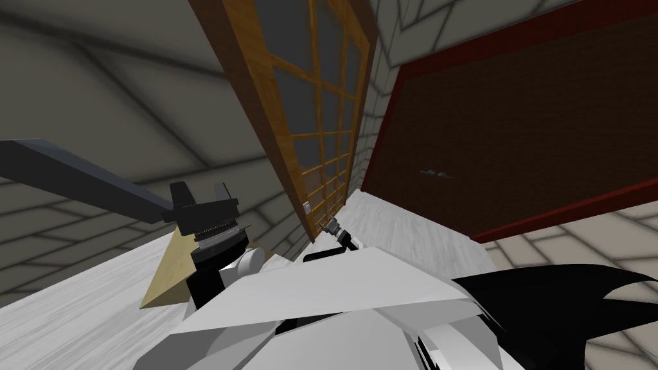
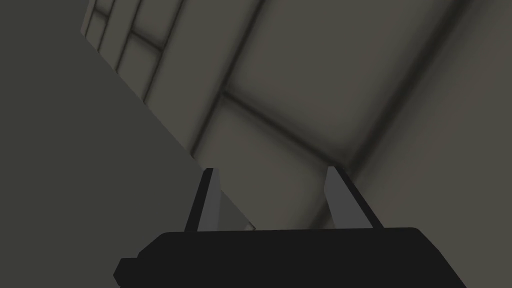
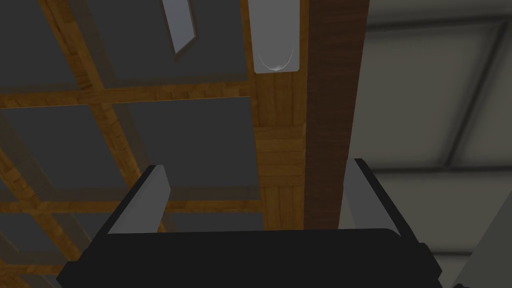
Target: Pull the door open
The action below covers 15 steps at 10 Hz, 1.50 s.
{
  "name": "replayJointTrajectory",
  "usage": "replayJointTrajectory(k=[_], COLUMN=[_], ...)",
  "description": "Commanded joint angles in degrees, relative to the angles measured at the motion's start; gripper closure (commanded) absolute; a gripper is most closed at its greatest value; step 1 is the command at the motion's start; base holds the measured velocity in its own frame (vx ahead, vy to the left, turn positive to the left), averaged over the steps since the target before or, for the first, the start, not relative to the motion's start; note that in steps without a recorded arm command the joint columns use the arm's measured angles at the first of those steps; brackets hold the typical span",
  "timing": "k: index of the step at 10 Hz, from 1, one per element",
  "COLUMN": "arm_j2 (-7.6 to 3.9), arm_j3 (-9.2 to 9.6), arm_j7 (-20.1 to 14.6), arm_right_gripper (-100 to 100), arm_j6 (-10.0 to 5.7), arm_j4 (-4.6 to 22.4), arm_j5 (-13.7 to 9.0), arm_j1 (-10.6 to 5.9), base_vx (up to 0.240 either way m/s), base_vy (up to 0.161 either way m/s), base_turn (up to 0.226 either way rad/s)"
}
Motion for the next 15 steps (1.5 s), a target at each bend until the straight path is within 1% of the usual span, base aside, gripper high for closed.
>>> replayJointTrajectory(k=[1, 2, 3, 4, 5, 6, 7, 9, 11, 12, 13, 14, 15], arm_j2=[0.27, 0.44, 0.22, -0.14, -0.3, -0.76, -0.98, -2.2, -2.95, -3.71, -4.13, -4.13, -4.99], arm_j3=[0.17, 0.25, 0.24, 0.16, 0.13, 0.04, 0.0, -0.24, -0.4, -0.56, -0.65, -0.65, -0.83], arm_j7=[1.4, 1.9, 1.3, 1.6, 1.7, 2.0, 2.1, 2.8, 3.3, 3.7, 4.0, 4.0, 4.5], arm_right_gripper=[-100, -100, -100, -100, -100, -100, -100, -100, -100, -100, -100, -100, -100], arm_j6=[-0.8, -0.99, -0.59, -0.78, -0.82, -0.92, -0.96, -1.24, -1.41, -1.58, -1.69, -1.69, -1.89], arm_j4=[1.8, 2.4, 1.7, 2.1, 2.2, 2.5, 2.7, 3.6, 4.1, 4.7, 5.1, 5.1, 5.7], arm_j5=[0.6, 0.8, 0.7, -0.1, -0.5, -1.6, -2.1, -5.2, -7.1, -9.0, -10.2, -10.2, -12.4], arm_j1=[-0.46, -0.67, -0.55, -0.67, -0.69, -0.74, -0.76, -0.9, -0.99, -1.08, -1.13, -1.13, -1.24], base_vx=[0.209, 0.144, 0.063, -0.044, -0.11, -0.173, -0.184, -0.184, -0.141, -0.135, -0.112, -0.049, -0.05], base_vy=[0.062, 0.1, 0.05, -0.061, -0.118, -0.096, -0.05, -0.076, -0.05, -0.012, -0.01, -0.004, 0.01], base_turn=[0.112, 0.073, 0.005, 0.03, 0.054, 0.115, 0.076, 0.203, 0.135, 0.286, 0.186, 0.027, 0.227])
